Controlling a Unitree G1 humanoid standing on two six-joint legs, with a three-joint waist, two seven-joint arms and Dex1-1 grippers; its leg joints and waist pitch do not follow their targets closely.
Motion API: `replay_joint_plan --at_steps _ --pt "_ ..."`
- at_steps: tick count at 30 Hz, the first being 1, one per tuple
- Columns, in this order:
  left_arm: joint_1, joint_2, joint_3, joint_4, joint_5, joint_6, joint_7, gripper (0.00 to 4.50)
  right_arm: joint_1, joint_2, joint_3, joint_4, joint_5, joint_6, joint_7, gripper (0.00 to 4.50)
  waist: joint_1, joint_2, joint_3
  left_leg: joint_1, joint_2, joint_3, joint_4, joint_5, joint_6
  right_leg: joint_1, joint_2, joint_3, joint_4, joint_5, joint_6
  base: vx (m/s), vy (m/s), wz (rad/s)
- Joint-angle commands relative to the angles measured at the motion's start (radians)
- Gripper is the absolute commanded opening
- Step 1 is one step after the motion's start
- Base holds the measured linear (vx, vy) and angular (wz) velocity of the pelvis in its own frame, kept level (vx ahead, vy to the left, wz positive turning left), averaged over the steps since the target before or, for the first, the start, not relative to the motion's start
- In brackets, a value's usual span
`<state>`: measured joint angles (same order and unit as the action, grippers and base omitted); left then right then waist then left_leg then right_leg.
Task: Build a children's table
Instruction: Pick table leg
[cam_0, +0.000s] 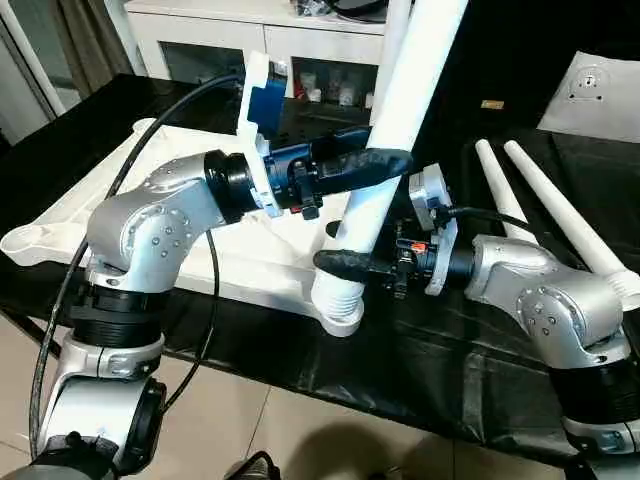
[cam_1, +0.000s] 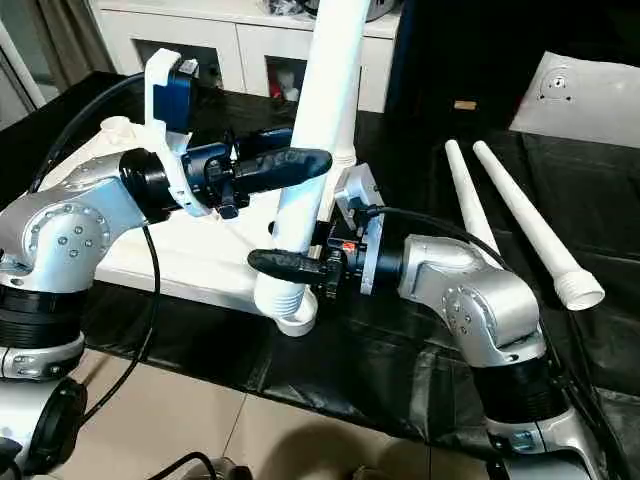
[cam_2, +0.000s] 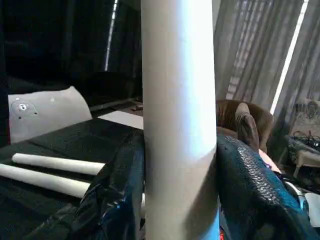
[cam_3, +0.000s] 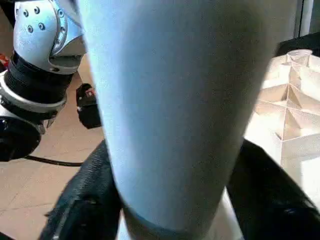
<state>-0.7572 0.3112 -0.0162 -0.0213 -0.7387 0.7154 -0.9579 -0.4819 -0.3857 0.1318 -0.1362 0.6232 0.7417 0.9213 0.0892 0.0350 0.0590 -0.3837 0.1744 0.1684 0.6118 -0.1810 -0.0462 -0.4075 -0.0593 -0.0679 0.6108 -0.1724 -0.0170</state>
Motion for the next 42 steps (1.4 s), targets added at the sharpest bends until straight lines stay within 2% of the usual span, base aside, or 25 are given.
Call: replay_joint_plan --at_steps 1,5,10,11,12,18,21,23,25,26,32,39,40,41,42 --pt "-0.026 0.008 -0.004 -0.006 0.01 -0.014 -0.012 1.78 0.0 -0.005 0.015 0.005 -0.009 0.003 0.003 2.55 0.001 -0.012 -0.076 0.013 0.042 -0.012 -0.063 -0.13 0.012 0.059 -0.075 0.048 -0.073 -0.275 -0.154 0.0 0.0 0.0" --pt "-0.029 0.005 -0.004 -0.006 0.012 -0.017 -0.009 1.78 0.006 -0.013 0.034 0.006 -0.023 0.0 0.01 2.17 0.001 -0.013 -0.077 0.012 0.043 -0.012 -0.063 -0.123 0.014 0.06 -0.075 0.049 -0.071 -0.261 -0.159 0.0 0.0 0.0" --pt "-0.029 0.006 -0.006 -0.005 0.016 -0.021 -0.011 1.78 0.009 -0.019 0.045 0.002 -0.029 0.005 0.016 2.13 0.001 -0.013 -0.076 0.013 0.042 -0.012 -0.063 -0.13 0.014 0.059 -0.075 0.049 -0.073 -0.277 -0.156 0.0 0.0 0.0" --pt "-0.029 0.006 -0.007 -0.005 0.016 -0.021 -0.012 1.78 0.009 -0.018 0.045 0.003 -0.028 0.008 0.014 2.55 0.001 -0.013 -0.076 0.013 0.042 -0.012 -0.063 -0.127 0.014 0.06 -0.075 0.049 -0.073 -0.275 -0.156 0.0 0.0 0.0" --pt "-0.028 0.007 -0.008 -0.009 0.012 -0.018 -0.014 1.78 0.009 -0.016 0.043 0.003 -0.026 0.01 0.013 2.65 0.001 -0.013 -0.076 0.013 0.042 -0.012 -0.063 -0.128 0.014 0.059 -0.075 0.048 -0.073 -0.277 -0.156 0.0 0.0 0.0" --pt "-0.024 0.009 -0.017 -0.02 0.013 -0.013 -0.027 1.78 0.004 0.002 0.027 0.01 -0.018 -0.003 -0.013 2.97 0.001 -0.011 -0.076 0.013 0.042 -0.012 -0.063 -0.129 0.013 0.059 -0.075 0.049 -0.072 -0.268 -0.161 0.0 0.0 0.0" --pt "-0.024 0.01 -0.019 -0.018 0.016 -0.014 -0.031 1.78 0.002 0.003 0.023 0.014 -0.018 -0.006 -0.014 2.97 0.001 -0.011 -0.076 0.013 0.042 -0.012 -0.063 -0.128 0.013 0.059 -0.075 0.048 -0.072 -0.266 -0.161 0.0 0.0 0.0" --pt "-0.025 0.012 -0.02 -0.018 0.017 -0.014 -0.034 1.78 0.002 0.005 0.018 0.016 -0.015 -0.003 -0.016 2.69 0.0 -0.01 -0.076 0.014 0.042 -0.012 -0.063 -0.132 0.011 0.059 -0.074 0.048 -0.072 -0.264 -0.162 0.0 0.0 0.0" --pt "-0.025 0.014 -0.02 -0.021 0.015 -0.011 -0.038 1.78 0.002 0.007 0.016 0.017 -0.019 -0.008 -0.017 2.63 0.001 -0.01 -0.077 0.013 0.042 -0.013 -0.063 -0.132 0.011 0.06 -0.075 0.048 -0.071 -0.266 -0.162 0.0 0.0 0.0" --pt "-0.025 0.015 -0.02 -0.022 0.014 -0.01 -0.04 1.78 0.003 0.008 0.015 0.018 -0.021 -0.009 -0.017 2.39 0.0 -0.01 -0.077 0.013 0.042 -0.012 -0.063 -0.129 0.012 0.06 -0.075 0.049 -0.071 -0.261 -0.162 0.0 0.0 0.0" --pt "-0.027 0.016 -0.023 -0.019 0.018 -0.011 -0.045 1.78 0.005 0.007 0.021 0.026 -0.034 -0.013 -0.024 2.02 0.001 -0.008 -0.077 0.014 0.043 -0.013 -0.063 -0.131 0.01 0.06 -0.075 0.048 -0.072 -0.267 -0.16 0.0 0.0 0.0" --pt "-0.033 -0.001 -0.016 -0.04 0.008 0.012 -0.004 1.78 0.012 0.025 0.013 0.028 -0.029 0.006 -0.057 1.95 0.0 -0.008 -0.077 0.014 0.043 -0.013 -0.063 -0.132 0.008 0.06 -0.075 0.048 -0.07 -0.253 -0.167 0.0 0.0 0.0" --pt "-0.033 -0.003 -0.016 -0.043 0.005 0.015 -0.003 2.13 0.012 0.026 0.013 0.029 -0.03 0.006 -0.058 1.95 0.001 -0.008 -0.077 0.013 0.042 -0.013 -0.062 -0.131 0.01 0.06 -0.075 0.048 -0.071 -0.252 -0.168 0.0 0.0 0.0" --pt "-0.034 -0.01 -0.018 -0.053 0.001 0.021 0.001 2.13 0.01 0.03 0.009 0.033 -0.029 0.007 -0.064 1.95 0.001 -0.006 -0.077 0.013 0.042 -0.013 -0.062 -0.132 0.01 0.06 -0.075 0.048 -0.07 -0.255 -0.167 0.0 0.0 0.0" --pt "-0.032 -0.015 -0.026 -0.07 -0.006 0.032 -0.001 2.34 0.008 0.034 0.006 0.038 -0.029 0.006 -0.07 1.95 0.0 -0.007 -0.077 0.014 0.044 -0.013 -0.063 -0.133 0.008 0.06 -0.075 0.048 -0.07 -0.255 -0.168 0.0 0.0 0.0"
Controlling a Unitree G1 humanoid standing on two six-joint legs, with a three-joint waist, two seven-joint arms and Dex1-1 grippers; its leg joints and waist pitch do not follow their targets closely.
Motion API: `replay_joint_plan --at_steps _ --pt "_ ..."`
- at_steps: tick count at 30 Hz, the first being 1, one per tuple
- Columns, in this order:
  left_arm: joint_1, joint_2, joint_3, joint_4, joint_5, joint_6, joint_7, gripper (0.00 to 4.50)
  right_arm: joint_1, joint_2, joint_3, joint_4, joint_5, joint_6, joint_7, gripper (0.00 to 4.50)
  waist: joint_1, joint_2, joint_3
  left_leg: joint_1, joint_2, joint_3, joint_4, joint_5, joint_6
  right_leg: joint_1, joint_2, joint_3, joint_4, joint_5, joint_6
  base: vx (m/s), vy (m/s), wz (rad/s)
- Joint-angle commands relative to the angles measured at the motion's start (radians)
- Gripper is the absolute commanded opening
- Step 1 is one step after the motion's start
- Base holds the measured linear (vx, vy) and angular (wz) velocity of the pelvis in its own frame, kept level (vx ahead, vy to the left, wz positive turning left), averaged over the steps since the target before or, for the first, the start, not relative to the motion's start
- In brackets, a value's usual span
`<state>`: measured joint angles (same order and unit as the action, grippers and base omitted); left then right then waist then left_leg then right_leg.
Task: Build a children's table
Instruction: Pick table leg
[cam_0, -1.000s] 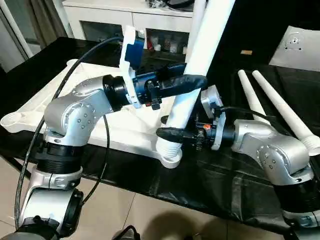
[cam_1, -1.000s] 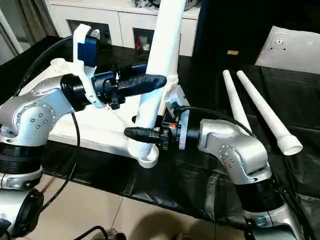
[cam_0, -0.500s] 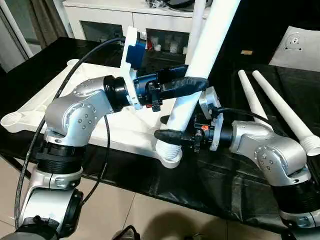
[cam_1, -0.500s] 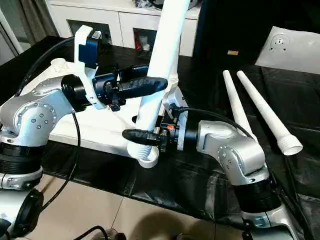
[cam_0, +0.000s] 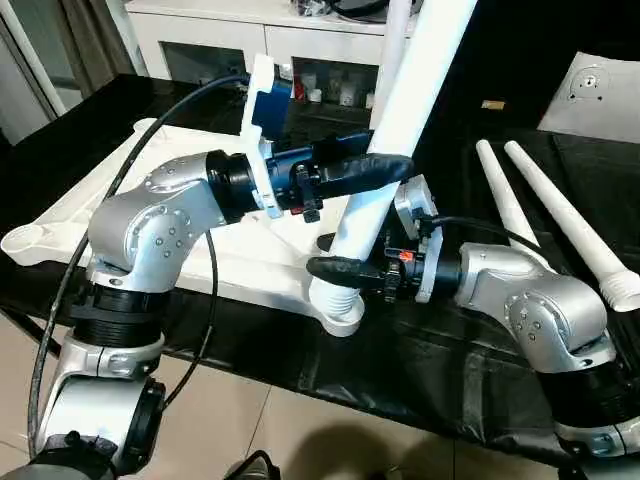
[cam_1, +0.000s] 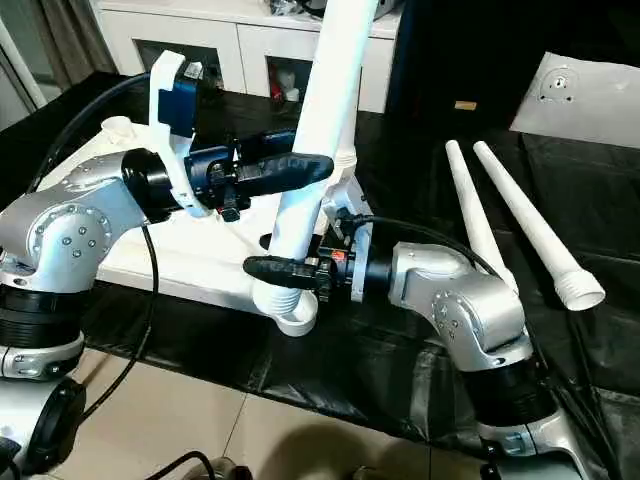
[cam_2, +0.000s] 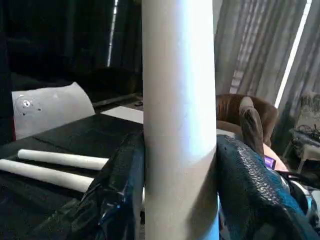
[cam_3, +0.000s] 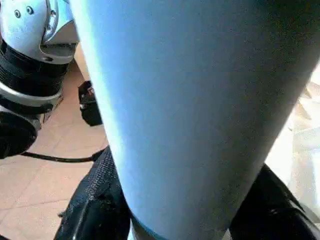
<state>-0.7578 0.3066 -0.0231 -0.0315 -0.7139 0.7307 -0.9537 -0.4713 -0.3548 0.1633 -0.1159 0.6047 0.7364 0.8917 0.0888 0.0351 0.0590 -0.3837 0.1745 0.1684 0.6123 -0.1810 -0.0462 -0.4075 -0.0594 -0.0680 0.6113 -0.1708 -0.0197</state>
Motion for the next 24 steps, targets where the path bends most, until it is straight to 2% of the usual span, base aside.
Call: replay_joint_plan --at_steps 1,3,6,8,9,10,11,12,13,14,15,16,17,18,19,20,21,22,23,24 --pt "-0.029 -0.011 -0.025 -0.069 -0.035 0.023 -0.008 2.51 -0.002 0.004 -0.026 0.018 -0.011 0.01 -0.042 1.94 0.001 -0.007 -0.077 0.014 0.043 -0.014 -0.063 -0.133 0.009 0.06 -0.075 0.048 -0.071 -0.257 -0.166 0.0 0.0 0.0" --pt "-0.023 -0.03 -0.024 -0.09 -0.054 0.037 0.01 2.54 -0.002 0.015 -0.03 0.025 -0.021 -0.007 -0.054 1.94 0.001 -0.006 -0.077 0.013 0.044 -0.013 -0.063 -0.131 0.005 0.06 -0.076 0.048 -0.069 -0.25 -0.169 0.0 0.0 0.0" --pt "-0.023 -0.066 0.002 -0.096 -0.083 0.049 0.061 2.93 0.002 0.037 -0.041 0.027 -0.034 -0.042 -0.083 1.94 0.001 -0.007 -0.077 0.012 0.042 -0.012 -0.061 -0.134 0.005 0.059 -0.076 0.048 -0.071 -0.252 -0.172 0.0 0.0 0.0" --pt "-0.022 -0.084 0.02 -0.096 -0.096 0.048 0.082 2.99 0.005 0.048 -0.049 0.025 -0.03 -0.041 -0.099 1.94 0.001 -0.008 -0.077 0.012 0.041 -0.013 -0.062 -0.136 0.008 0.06 -0.075 0.047 -0.073 -0.257 -0.17 0.0 0.0 0.0" --pt "-0.011 -0.131 0.069 -0.103 -0.146 0.047 0.129 3.05 0.012 0.072 -0.064 0.025 -0.027 -0.043 -0.137 1.94 0.001 -0.005 -0.077 0.01 0.041 -0.012 -0.061 -0.131 0.007 0.061 -0.074 0.047 -0.072 -0.25 -0.171 0.0 0.0 0.0" --pt "-0.011 -0.131 0.069 -0.103 -0.146 0.047 0.129 3.05 0.012 0.072 -0.064 0.025 -0.027 -0.043 -0.137 1.94 0.001 -0.005 -0.077 0.01 0.041 -0.012 -0.061 -0.131 0.007 0.061 -0.074 0.047 -0.072 -0.25 -0.171 0.0 0.0 0.0" --pt "-0.005 -0.169 0.107 -0.108 -0.184 0.05 0.181 3.14 0.019 0.09 -0.079 0.023 -0.024 -0.043 -0.169 1.94 0.002 -0.003 -0.078 0.01 0.041 -0.012 -0.06 -0.136 0.006 0.061 -0.075 0.046 -0.071 -0.248 -0.176 0.0 0.0 0.0" --pt "-0.004 -0.188 0.126 -0.107 -0.204 0.041 0.205 3.3 0.023 0.095 -0.085 0.02 -0.017 -0.037 -0.176 1.94 0.001 -0.006 -0.077 0.009 0.04 -0.013 -0.061 -0.138 0.008 0.06 -0.074 0.045 -0.075 -0.253 -0.176 0.0 0.0 0.0" --pt "-0.003 -0.207 0.146 -0.107 -0.225 0.032 0.23 3.38 0.026 0.101 -0.092 0.017 -0.009 -0.031 -0.183 1.94 0.002 -0.003 -0.078 0.009 0.04 -0.014 -0.059 -0.141 0.007 0.063 -0.074 0.044 -0.075 -0.249 -0.178 0.0 0.0 0.0" --pt "0.0 -0.251 0.194 -0.105 -0.277 0.012 0.291 3.42 0.039 0.119 -0.109 0.008 -0.006 -0.036 -0.214 1.94 0.001 -0.005 -0.078 0.008 0.039 -0.013 -0.06 -0.141 0.008 0.063 -0.073 0.044 -0.076 -0.246 -0.18 0.0 0.0 0.0" --pt "0.007 -0.297 0.246 -0.112 -0.289 -0.037 0.38 3.43 0.068 0.148 -0.126 -0.01 -0.051 -0.118 -0.273 1.94 0.004 0.004 -0.078 0.008 0.043 -0.014 -0.059 -0.156 0.001 0.06 -0.076 0.045 -0.079 -0.246 -0.185 0.0 0.0 0.0" --pt "0.009 -0.303 0.252 -0.114 -0.284 -0.045 0.395 3.51 0.072 0.152 -0.128 -0.013 -0.059 -0.131 -0.283 1.94 0.004 0.004 -0.078 0.008 0.043 -0.014 -0.059 -0.156 0.001 0.06 -0.076 0.045 -0.079 -0.246 -0.185 0.0 0.0 0.0" --pt "0.014 -0.314 0.262 -0.12 -0.27 -0.062 0.426 3.66 0.081 0.159 -0.132 -0.019 -0.075 -0.155 -0.302 1.93 0.002 0.0 -0.079 0.006 0.039 -0.016 -0.062 -0.163 0.002 0.064 -0.072 0.042 -0.08 -0.252 -0.169 0.0 0.0 0.0" --pt "0.019 -0.319 0.271 -0.117 -0.251 -0.077 0.451 3.66 0.093 0.176 -0.146 -0.028 -0.084 -0.164 -0.341 1.93 -0.001 0.002 -0.077 0.008 0.038 -0.015 -0.062 -0.167 0.004 0.063 -0.07 0.042 -0.083 -0.268 -0.157 0.0 0.0 0.0" --pt "0.028 -0.308 0.271 -0.114 -0.203 -0.087 0.471 3.79 0.106 0.181 -0.147 -0.041 -0.104 -0.181 -0.366 1.93 -0.005 0.003 -0.074 0.008 0.036 -0.016 -0.065 -0.177 0.003 0.061 -0.068 0.041 -0.089 -0.306 -0.127 0.0 0.0 0.0" --pt "0.041 -0.29 0.264 -0.109 -0.145 -0.093 0.487 3.83 0.12 0.183 -0.145 -0.054 -0.13 -0.198 -0.39 1.93 -0.007 0.006 -0.074 0.009 0.035 -0.016 -0.065 -0.185 0.001 0.061 -0.066 0.04 -0.089 -0.325 -0.114 0.0 0.0 0.0" --pt "0.061 -0.265 0.254 -0.102 -0.073 -0.103 0.509 3.84 0.136 0.187 -0.148 -0.074 -0.144 -0.187 -0.425 1.93 -0.01 0.009 -0.073 0.012 0.034 -0.016 -0.066 -0.19 -0.003 0.059 -0.064 0.04 -0.093 -0.361 -0.082 0.0 0.0 0.0" --pt "0.076 -0.25 0.246 -0.1 -0.027 -0.109 0.524 3.83 0.148 0.189 -0.149 -0.088 -0.151 -0.176 -0.444 1.93 -0.012 0.011 -0.073 0.012 0.035 -0.019 -0.069 -0.191 -0.004 0.058 -0.064 0.041 -0.097 -0.373 -0.066 0.0 0.0 0.0" --pt "0.102 -0.222 0.231 -0.098 0.032 -0.103 0.55 3.83 0.168 0.185 -0.144 -0.115 -0.159 -0.158 -0.461 1.93 -0.018 0.018 -0.072 0.015 0.034 -0.02 -0.071 -0.211 -0.011 0.054 -0.061 0.039 -0.101 -0.408 -0.028 0.0 0.0 0.0" --pt "0.159 -0.175 0.198 -0.114 0.111 -0.104 0.589 3.83 0.205 0.196 -0.143 -0.16 -0.179 -0.152 -0.504 1.93 -0.023 0.016 -0.072 0.014 0.031 -0.019 -0.071 -0.217 -0.012 0.055 -0.061 0.039 -0.102 -0.418 -0.022 0.0 0.0 0.0"
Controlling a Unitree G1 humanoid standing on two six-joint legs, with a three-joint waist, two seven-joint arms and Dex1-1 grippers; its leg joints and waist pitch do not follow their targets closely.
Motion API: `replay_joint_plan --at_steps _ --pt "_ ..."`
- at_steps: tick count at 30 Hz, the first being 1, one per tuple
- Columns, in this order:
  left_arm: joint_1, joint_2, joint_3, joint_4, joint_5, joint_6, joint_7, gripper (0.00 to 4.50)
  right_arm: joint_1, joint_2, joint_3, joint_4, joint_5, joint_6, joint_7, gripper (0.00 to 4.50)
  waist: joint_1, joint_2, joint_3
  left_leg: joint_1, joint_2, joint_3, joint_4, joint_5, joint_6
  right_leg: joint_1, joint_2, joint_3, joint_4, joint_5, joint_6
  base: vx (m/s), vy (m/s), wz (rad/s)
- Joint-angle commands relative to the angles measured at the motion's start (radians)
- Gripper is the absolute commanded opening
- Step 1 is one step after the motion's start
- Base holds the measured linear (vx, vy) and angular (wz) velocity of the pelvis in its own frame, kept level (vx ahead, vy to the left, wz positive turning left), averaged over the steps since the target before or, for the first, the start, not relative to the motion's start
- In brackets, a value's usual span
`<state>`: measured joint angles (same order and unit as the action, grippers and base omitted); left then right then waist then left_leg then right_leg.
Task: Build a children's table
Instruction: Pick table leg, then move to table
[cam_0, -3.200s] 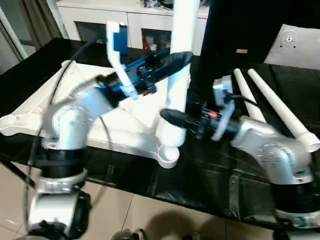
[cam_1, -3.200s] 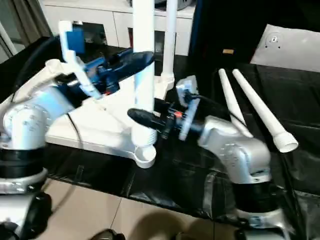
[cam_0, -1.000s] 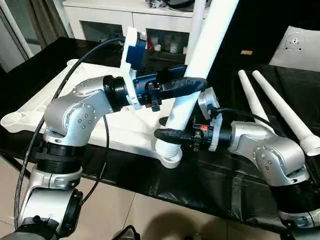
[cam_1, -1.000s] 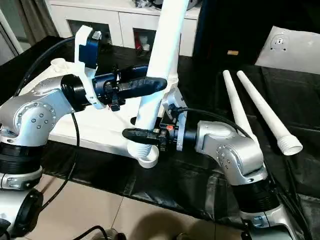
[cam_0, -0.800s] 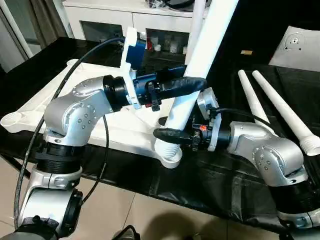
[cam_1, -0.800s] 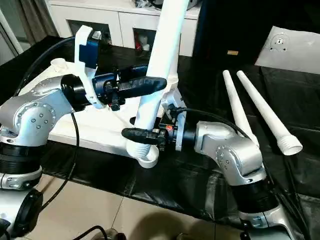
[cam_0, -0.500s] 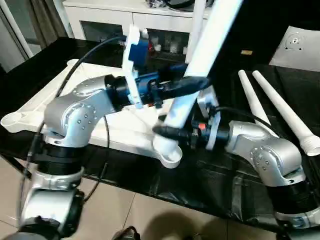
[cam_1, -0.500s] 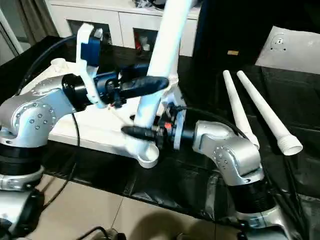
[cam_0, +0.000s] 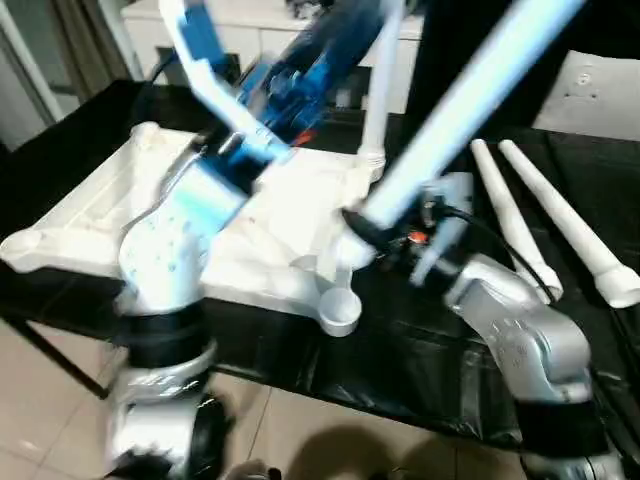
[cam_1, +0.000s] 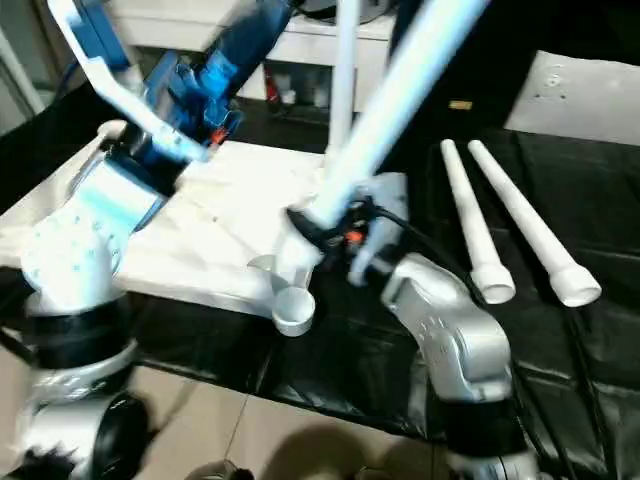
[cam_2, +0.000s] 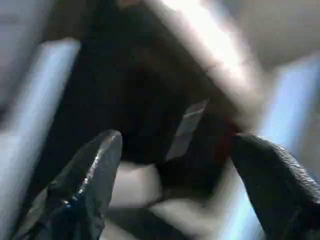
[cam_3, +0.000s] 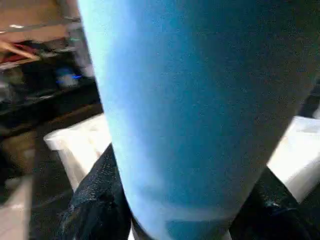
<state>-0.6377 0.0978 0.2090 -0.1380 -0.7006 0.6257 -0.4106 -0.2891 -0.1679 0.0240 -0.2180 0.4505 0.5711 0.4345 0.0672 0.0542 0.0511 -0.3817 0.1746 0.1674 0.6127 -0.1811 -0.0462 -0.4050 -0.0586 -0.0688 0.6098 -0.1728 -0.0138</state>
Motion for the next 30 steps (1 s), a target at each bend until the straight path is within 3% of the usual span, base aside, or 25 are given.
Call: replay_joint_plan --at_steps 1,2,4,6,10,11,12,13,14,15,16,17,18,19,20,21,22,23,24,25,26,27,28,29,30 --pt "0.05 0.042 -0.04 -0.013 0.109 -0.003 0.054 3.83 0.03 0.014 -0.005 -0.064 -0.029 0.011 -0.057 1.93 -0.007 0.009 -0.064 0.014 0.033 -0.021 -0.074 -0.231 -0.019 0.048 -0.06 0.039 -0.103 -0.427 -0.016 0.0 0.0 0.0" --pt "0.11 0.068 -0.066 -0.05 0.147 -0.01 0.084 3.83 0.064 0.027 -0.001 -0.094 -0.059 0.013 -0.11 1.93 -0.01 0.007 -0.066 0.013 0.033 -0.023 -0.075 -0.236 -0.022 0.049 -0.062 0.038 -0.101 -0.425 -0.017 0.0 0.0 0.0" --pt "0.204 0.092 -0.096 -0.099 0.204 -0.025 0.135 3.83 0.117 0.028 0.027 -0.132 -0.131 0.023 -0.184 1.93 -0.017 0.02 -0.067 0.014 0.038 -0.027 -0.078 -0.243 -0.032 0.045 -0.061 0.039 -0.098 -0.383 -0.042 0.0 0.0 0.0" --pt "0.265 0.102 -0.11 -0.12 0.252 -0.04 0.177 3.83 0.147 0.037 0.037 -0.154 -0.162 0.033 -0.228 1.93 -0.023 0.016 -0.063 0.01 0.039 -0.025 -0.081 -0.249 -0.032 0.046 -0.059 0.04 -0.097 -0.341 -0.058 0.0 0.0 0.0" --pt "0.409 0.077 -0.096 -0.161 0.352 -0.068 0.265 3.83 0.219 0.064 0.044 -0.218 -0.129 0.099 -0.267 1.93 -0.032 0.013 -0.061 0.008 0.035 -0.021 -0.081 -0.27 -0.009 0.05 -0.069 0.045 -0.102 -0.371 -0.059 0.0 0.0 0.0" --pt "0.432 0.077 -0.096 -0.165 0.364 -0.058 0.274 3.83 0.231 0.068 0.048 -0.221 -0.141 0.103 -0.283 1.93 -0.028 0.008 -0.061 -0.002 0.025 -0.014 -0.072 -0.239 0.038 0.056 -0.097 0.062 -0.108 -0.421 -0.077 0.0 0.0 0.0" --pt "0.463 0.092 -0.116 -0.171 0.406 -0.056 0.293 3.83 0.247 0.111 0.021 -0.216 -0.147 0.126 -0.346 1.93 -0.034 0.02 -0.066 0.044 0.025 0.028 -0.029 -0.245 0.006 0.004 -0.067 0.113 -0.141 -0.501 -0.044 0.0 0.0 0.0" --pt "0.466 0.092 -0.12 -0.171 0.411 -0.065 0.295 3.83 0.248 0.116 0.019 -0.213 -0.153 0.109 -0.35 1.93 -0.012 0.002 -0.059 0.039 0.016 0.019 -0.015 -0.263 0.0 0.012 -0.081 0.161 -0.141 -0.604 -0.032 -0.017 0.027 -0.31" --pt "0.468 0.093 -0.123 -0.171 0.417 -0.072 0.299 3.83 0.25 0.12 0.016 -0.21 -0.157 0.093 -0.352 1.93 -0.011 -0.007 -0.053 0.026 0.014 0.013 -0.017 -0.258 0.0 0.02 -0.078 0.179 -0.143 -0.63 -0.02 -0.017 0.027 -0.31" --pt "0.47 0.095 -0.129 -0.171 0.427 -0.067 0.319 3.83 0.251 0.124 0.011 -0.21 -0.152 0.079 -0.347 1.93 0.0 -0.003 -0.055 0.041 0.018 0.017 -0.02 -0.261 -0.009 0.0 -0.048 0.19 -0.14 -0.656 0.01 -0.013 0.051 -0.48" --pt "0.47 0.106 -0.143 -0.171 0.438 -0.078 0.318 3.83 0.253 0.14 -0.004 -0.211 -0.13 0.06 -0.343 1.93 -0.006 0.001 -0.055 0.054 0.025 0.021 -0.029 -0.271 -0.021 -0.016 -0.025 0.18 -0.134 -0.638 0.02 -0.078 0.058 -0.38" --pt "0.468 0.122 -0.167 -0.17 0.458 -0.089 0.312 3.83 0.25 0.153 -0.021 -0.211 -0.126 0.059 -0.357 1.93 -0.033 0.025 -0.052 0.115 0.049 0.016 -0.045 -0.37 -0.101 -0.086 0.076 0.11 -0.129 -0.502 0.072 -0.078 0.058 -0.38" --pt "0.466 0.127 -0.18 -0.171 0.471 -0.097 0.309 3.83 0.246 0.169 -0.036 -0.209 -0.133 0.046 -0.38 1.93 -0.038 0.037 -0.054 0.124 0.072 0.006 -0.055 -0.369 -0.107 -0.091 0.096 0.083 -0.126 -0.438 0.084 -0.082 0.042 -0.35" --pt "0.458 0.094 -0.158 -0.175 0.453 -0.095 0.322 3.83 0.235 0.185 -0.049 -0.197 -0.171 -0.018 -0.421 1.93 -0.035 0.061 -0.057 0.103 0.19 -0.022 -0.122 -0.292 -0.099 -0.089 0.064 0.036 -0.059 -0.265 0.07 -0.046 0.029 -0.35" --pt "0.456 0.089 -0.153 -0.176 0.449 -0.089 0.327 3.83 0.233 0.186 -0.052 -0.197 -0.165 -0.006 -0.421 1.93 -0.026 0.07 -0.063 0.071 0.254 -0.029 -0.16 -0.223 -0.086 -0.07 0.035 0.016 0.027 -0.165 0.063 -0.065 0.021 -0.58" --pt "0.452 0.088 -0.153 -0.178 0.456 -0.069 0.329 3.83 0.228 0.189 -0.063 -0.198 -0.124 0.056 -0.412 1.93 -0.014 0.059 -0.066 0.039 0.265 -0.051 -0.164 -0.103 0.044 -0.039 -0.016 -0.012 0.135 -0.076 0.041 -0.05 0.008 -0.39" --pt "0.452 0.098 -0.165 -0.178 0.465 -0.07 0.319 3.83 0.227 0.181 -0.059 -0.199 -0.124 0.064 -0.406 1.93 -0.014 0.059 -0.066 0.039 0.265 -0.051 -0.164 -0.103 0.044 -0.039 -0.016 -0.012 0.135 -0.076 0.041 -0.047 -0.061 -0.2" --pt "0.453 0.108 -0.177 -0.18 0.47 -0.08 0.299 3.83 0.226 0.171 -0.052 -0.197 -0.135 0.071 -0.407 1.93 -0.02 0.054 -0.068 0.078 0.202 -0.021 -0.125 -0.239 0.141 -0.046 -0.05 0.025 0.068 -0.061 -0.049 -0.028 -0.053 0.02" --pt "0.454 0.115 -0.185 -0.181 0.476 -0.089 0.285 3.83 0.225 0.167 -0.048 -0.192 -0.146 0.073 -0.409 1.93 -0.03 0.033 -0.073 0.062 0.136 -0.001 -0.087 -0.262 0.143 -0.02 -0.058 0.044 0.023 -0.039 -0.084 -0.035 -0.155 -0.01" --pt "0.455 0.117 -0.188 -0.181 0.477 -0.096 0.278 3.83 0.224 0.166 -0.045 -0.188 -0.153 0.075 -0.411 1.93 -0.008 -0.006 -0.076 -0.015 -0.022 0.049 0.037 -0.253 0.091 0.032 -0.101 0.085 -0.08 -0.17 -0.046 -0.037 -0.143 -0.03" --pt "0.456 0.122 -0.185 -0.178 0.477 -0.096 0.273 3.83 0.225 0.17 -0.046 -0.185 -0.145 0.053 -0.397 1.93 0.016 -0.009 -0.079 -0.024 -0.011 0.019 0.049 -0.187 0.076 0.042 -0.145 0.117 -0.086 -0.295 0.028 -0.037 -0.143 -0.03" --pt "0.459 0.142 -0.192 -0.174 0.486 -0.098 0.268 3.83 0.224 0.161 -0.04 -0.182 -0.15 0.022 -0.379 1.93 0.028 -0.002 -0.067 -0.042 -0.002 -0.015 0.01 -0.061 0.033 0.044 -0.119 0.109 -0.095 -0.54 0.204 -0.054 -0.117 -0.03" --pt "0.459 0.142 -0.192 -0.174 0.486 -0.098 0.268 3.83 0.224 0.161 -0.04 -0.182 -0.15 0.022 -0.379 1.93 0.028 -0.002 -0.067 -0.042 -0.002 -0.015 0.01 -0.061 0.033 0.044 -0.119 0.109 -0.095 -0.54 0.204 -0.049 -0.122 -0.08" --pt "0.462 0.153 -0.197 -0.172 0.494 -0.101 0.264 3.83 0.224 0.155 -0.034 -0.18 -0.162 0.013 -0.376 1.93 0.016 0.017 -0.058 -0.041 -0.001 -0.031 -0.026 -0.086 -0.008 0.045 -0.081 0.071 -0.096 -0.568 0.199 -0.049 -0.122 -0.08" --pt "0.464 0.156 -0.196 -0.175 0.495 -0.102 0.264 3.83 0.224 0.151 -0.032 -0.176 -0.169 0.01 -0.374 1.93 0.012 0.014 -0.058 -0.034 0.002 -0.031 -0.031 -0.107 -0.018 0.04 -0.069 0.066 -0.099 -0.563 0.186 -0.046 -0.058 -0.07"
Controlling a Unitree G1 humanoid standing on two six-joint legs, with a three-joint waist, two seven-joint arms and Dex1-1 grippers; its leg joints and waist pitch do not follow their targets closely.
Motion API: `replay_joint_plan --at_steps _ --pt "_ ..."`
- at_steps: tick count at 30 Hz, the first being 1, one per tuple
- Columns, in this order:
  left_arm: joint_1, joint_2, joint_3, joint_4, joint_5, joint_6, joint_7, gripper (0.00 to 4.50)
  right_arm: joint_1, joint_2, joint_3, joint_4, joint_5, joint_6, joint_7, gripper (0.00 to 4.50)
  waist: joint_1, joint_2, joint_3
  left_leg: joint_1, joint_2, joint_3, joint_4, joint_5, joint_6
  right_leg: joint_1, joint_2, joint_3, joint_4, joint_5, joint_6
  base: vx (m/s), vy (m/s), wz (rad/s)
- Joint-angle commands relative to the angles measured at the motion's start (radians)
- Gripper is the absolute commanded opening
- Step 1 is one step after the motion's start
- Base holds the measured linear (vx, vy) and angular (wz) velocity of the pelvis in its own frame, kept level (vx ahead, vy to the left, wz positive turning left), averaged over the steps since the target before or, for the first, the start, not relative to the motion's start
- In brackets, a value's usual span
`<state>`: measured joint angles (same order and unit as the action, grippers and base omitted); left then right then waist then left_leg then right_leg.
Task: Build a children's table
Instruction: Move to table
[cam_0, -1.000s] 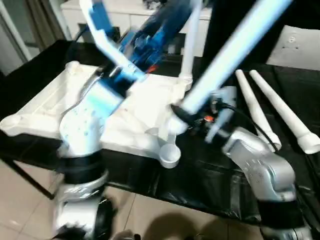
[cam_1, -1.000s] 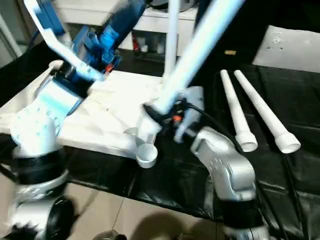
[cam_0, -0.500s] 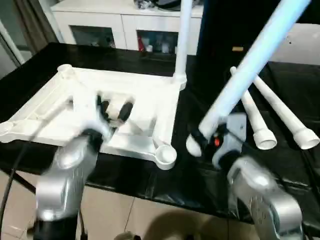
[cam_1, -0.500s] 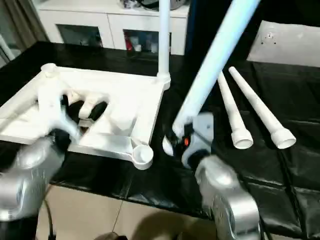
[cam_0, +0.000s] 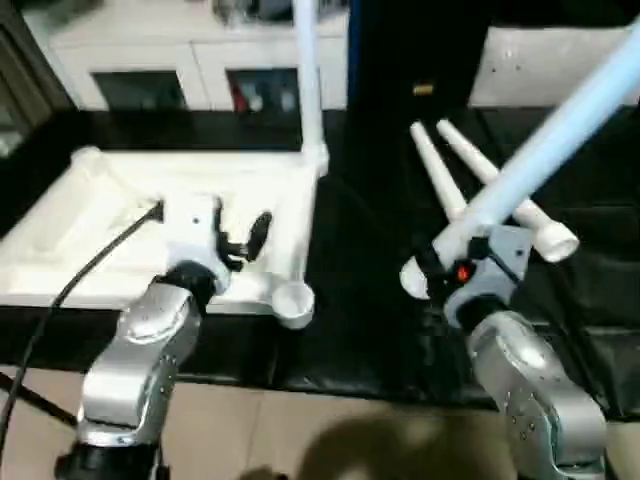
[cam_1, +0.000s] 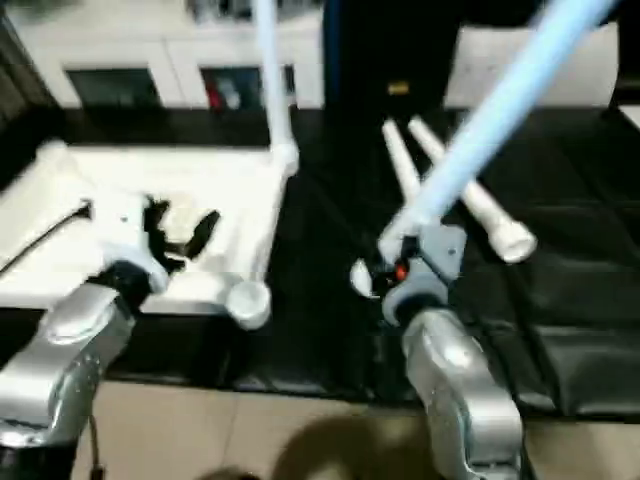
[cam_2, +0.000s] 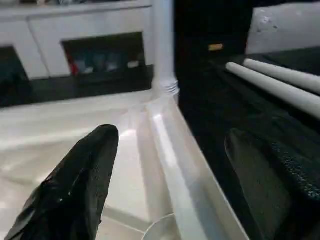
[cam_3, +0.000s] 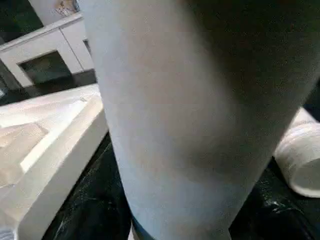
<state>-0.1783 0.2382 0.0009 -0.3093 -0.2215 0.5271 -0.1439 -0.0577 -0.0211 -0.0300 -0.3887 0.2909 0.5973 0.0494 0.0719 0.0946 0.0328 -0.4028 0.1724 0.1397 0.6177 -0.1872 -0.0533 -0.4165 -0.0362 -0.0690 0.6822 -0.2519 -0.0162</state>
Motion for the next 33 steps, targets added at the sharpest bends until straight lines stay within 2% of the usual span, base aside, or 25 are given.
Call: replay_joint_plan --at_steps 1,2,4,7,10,13,14,15,16,17,18,19,20,21,22,23,24,25,26,27,28,29,30,31,33 --pt "0.006 0.008 0.02 -0.008 0.014 -0.001 0.003 3.83 -0.008 -0.002 0.025 -0.004 -0.009 -0.025 0.021 1.93 0.002 -0.022 -0.038 -0.003 0.008 -0.005 -0.043 -0.14 -0.024 0.046 -0.079 0.054 -0.167 -0.474 0.154 0.0 0.0 0.0" --pt "0.009 -0.011 0.038 -0.016 -0.006 0.011 0.01 3.83 -0.007 -0.003 0.021 -0.005 0.004 -0.029 0.031 1.93 -0.002 -0.027 -0.036 0.002 0.01 -0.002 -0.044 -0.16 -0.029 0.042 -0.071 0.053 -0.169 -0.479 0.141 0.0 0.0 0.0" --pt "0.02 -0.009 0.035 -0.025 -0.008 0.001 -0.002 3.83 -0.003 -0.003 0.02 -0.01 0.014 -0.038 0.04 1.93 -0.014 -0.016 -0.034 0.009 0.017 -0.009 -0.056 -0.206 -0.032 0.041 -0.069 0.049 -0.167 -0.482 0.094 0.0 0.0 0.0" --pt "0.036 -0.018 0.035 -0.027 0.006 -0.007 0.018 3.83 -0.005 -0.012 0.026 -0.006 -0.013 -0.069 0.033 1.93 -0.032 0.001 -0.045 0.019 0.049 -0.035 -0.084 -0.239 -0.028 0.054 -0.072 0.048 -0.148 -0.295 0.002 0.002 0.023 0.0" --pt "0.046 -0.026 0.04 -0.03 0.005 -0.002 0.032 3.83 -0.001 -0.024 0.034 -0.008 0.004 -0.028 0.057 1.93 -0.047 0.002 -0.045 0.021 0.051 -0.037 -0.089 -0.258 -0.025 0.061 -0.079 0.05 -0.143 -0.17 -0.063 0.01 0.072 0.0" --pt "0.055 -0.033 0.048 -0.041 0.015 0.012 0.047 3.83 0.024 -0.037 0.049 -0.018 0.004 -0.004 0.076 1.93 -0.027 -0.021 -0.045 -0.003 0.026 -0.008 -0.053 -0.165 0.102 0.085 -0.158 0.09 -0.169 -0.209 -0.152 0.005 0.068 0.03" --pt "0.059 -0.035 0.051 -0.044 0.012 0.015 0.045 3.83 0.03 -0.045 0.057 -0.023 0.004 0.005 0.083 1.93 -0.02 -0.022 -0.044 -0.003 0.027 -0.011 -0.037 -0.152 0.126 0.087 -0.184 0.105 -0.181 -0.246 -0.16 -0.002 0.068 0.06" --pt "0.062 -0.036 0.052 -0.047 0.012 0.015 0.043 3.83 0.036 -0.049 0.061 -0.027 0.004 0.01 0.087 1.93 0.0 -0.026 -0.044 -0.023 0.043 -0.038 0.016 -0.097 0.179 0.103 -0.263 0.152 -0.202 -0.32 -0.181 0.002 0.089 0.08" --pt "0.063 -0.035 0.052 -0.047 0.013 0.014 0.042 3.83 0.038 -0.05 0.061 -0.027 0.005 0.015 0.085 1.93 0.0 -0.026 -0.044 -0.023 0.043 -0.038 0.016 -0.097 0.179 0.103 -0.263 0.152 -0.202 -0.32 -0.181 0.005 0.126 0.03" --pt "0.065 -0.035 0.052 -0.049 0.013 0.015 0.045 3.83 0.047 -0.055 0.058 -0.025 0.002 0.028 0.072 1.93 0.004 -0.011 -0.039 -0.024 0.058 -0.056 0.011 -0.087 0.19 0.095 -0.256 0.141 -0.202 -0.352 -0.199 0.005 0.126 0.03" --pt "0.065 -0.035 0.052 -0.049 0.013 0.015 0.045 3.83 0.047 -0.055 0.058 -0.025 0.002 0.028 0.072 1.93 0.004 -0.005 -0.043 -0.011 0.058 -0.051 -0.009 -0.095 0.197 0.086 -0.226 0.123 -0.194 -0.34 -0.198 0.004 0.158 0.07" --pt "0.066 -0.034 0.05 -0.05 0.012 0.015 0.046 3.83 0.053 -0.056 0.057 -0.024 0.0 0.029 0.069 1.93 -0.013 0.008 -0.05 0.025 0.046 -0.03 -0.05 -0.078 0.237 0.061 -0.138 0.073 -0.153 -0.249 -0.183 -0.006 0.167 0.09" --pt "0.066 -0.033 0.047 -0.05 0.012 0.013 0.043 3.83 0.057 -0.05 0.052 -0.024 0.003 0.035 0.062 1.93 -0.03 0.012 -0.05 0.046 0.035 -0.026 -0.068 -0.059 0.277 0.042 -0.087 0.04 -0.126 -0.198 -0.163 -0.006 0.167 0.09" --pt "0.065 -0.034 0.045 -0.051 0.01 0.014 0.042 3.83 0.058 -0.038 0.04 -0.027 0.012 0.059 0.047 1.93 -0.051 0.032 -0.05 0.082 0.03 -0.032 -0.089 -0.019 0.358 0.01 -0.027 -0.013 -0.062 -0.147 -0.108 -0.012 0.188 0.07" --pt "0.064 -0.034 0.044 -0.05 0.011 0.014 0.042 3.83 0.057 -0.035 0.034 -0.031 0.02 0.095 0.036 1.93 -0.06 0.029 -0.044 0.082 0.036 -0.027 -0.104 -0.008 0.385 -0.003 -0.012 -0.029 -0.026 -0.124 -0.077 -0.022 0.186 0.1" --pt "0.062 -0.035 0.044 -0.049 0.016 0.016 0.046 3.83 0.055 -0.034 0.032 -0.035 0.027 0.124 0.033 1.93 -0.065 0.017 -0.029 0.051 0.058 -0.027 -0.149 -0.105 0.38 0.012 -0.026 -0.043 0.032 -0.1 0.016 -0.022 0.186 0.1" --pt "0.059 -0.034 0.043 -0.049 0.016 0.022 0.045 3.83 0.057 -0.034 0.035 -0.039 0.03 0.128 0.038 1.93 -0.064 0.005 -0.027 0.049 0.061 -0.03 -0.152 -0.158 0.352 0.018 -0.045 -0.032 0.02 -0.096 0.033 -0.051 0.137 0.0" --pt "0.057 -0.032 0.041 -0.05 0.016 0.027 0.043 3.83 0.058 -0.034 0.038 -0.042 0.033 0.128 0.042 1.93 -0.053 -0.023 -0.034 0.049 0.04 -0.018 -0.135 -0.314 0.222 0.027 -0.097 0.012 -0.052 -0.102 0.026 -0.079 0.095 -0.01" --pt "0.052 -0.025 0.033 -0.052 0.024 0.038 0.04 3.83 0.064 -0.035 0.052 -0.046 0.021 0.1 0.049 1.93 -0.038 -0.035 -0.033 0.045 0.012 -0.001 -0.087 -0.401 0.135 0.01 -0.166 0.061 -0.12 -0.189 -0.024 -0.079 0.095 -0.01" --pt "0.051 -0.022 0.029 -0.052 0.029 0.038 0.041 3.83 0.065 -0.035 0.057 -0.046 0.01 0.087 0.045 1.93 -0.022 -0.04 -0.027 0.029 0.017 -0.07 0.066 -0.319 0.064 0.05 -0.329 0.154 -0.21 -0.416 -0.098 -0.05 0.102 0.0" --pt "0.049 -0.026 0.031 -0.049 0.033 0.04 0.049 3.83 0.064 -0.033 0.061 -0.043 0.003 0.083 0.04 1.93 -0.044 -0.005 -0.007 0.017 0.033 -0.141 0.063 -0.16 -0.011 0.067 -0.282 0.095 -0.182 -0.471 -0.114 -0.035 0.136 -0.28" --pt "0.048 -0.029 0.034 -0.045 0.035 0.032 0.053 3.83 0.063 -0.032 0.062 -0.041 -0.002 0.082 0.037 1.93 -0.093 0.034 0.002 0.015 0.073 -0.181 -0.097 -0.577 -0.155 0.053 -0.066 0.006 -0.113 -0.428 -0.012 -0.035 0.136 -0.28" --pt "0.048 -0.033 0.038 -0.04 0.036 0.021 0.058 3.83 0.061 -0.03 0.063 -0.038 -0.009 0.08 0.032 1.93 -0.103 0.047 -0.005 0.042 0.122 -0.223 -0.148 -0.761 -0.226 0.045 -0.048 0.012 -0.038 -0.261 0.027 -0.087 0.099 -0.18" --pt "0.049 -0.038 0.047 -0.042 0.032 0.023 0.065 3.83 0.059 -0.032 0.063 -0.039 -0.014 0.082 0.03 1.93 -0.099 0.061 -0.01 0.039 0.143 -0.234 -0.182 -0.864 -0.254 0.04 -0.024 0.005 0.05 -0.052 0.058 -0.089 0.039 0.14" --pt "0.048 -0.041 0.054 -0.042 0.03 0.026 0.07 3.83 0.057 -0.034 0.063 -0.041 -0.016 0.088 0.027 1.93 -0.109 0.06 -0.014 0.046 0.123 -0.209 -0.172 -0.772 -0.155 0.034 -0.019 0.003 0.053 -0.012 0.045 -0.08 0.019 0.14"
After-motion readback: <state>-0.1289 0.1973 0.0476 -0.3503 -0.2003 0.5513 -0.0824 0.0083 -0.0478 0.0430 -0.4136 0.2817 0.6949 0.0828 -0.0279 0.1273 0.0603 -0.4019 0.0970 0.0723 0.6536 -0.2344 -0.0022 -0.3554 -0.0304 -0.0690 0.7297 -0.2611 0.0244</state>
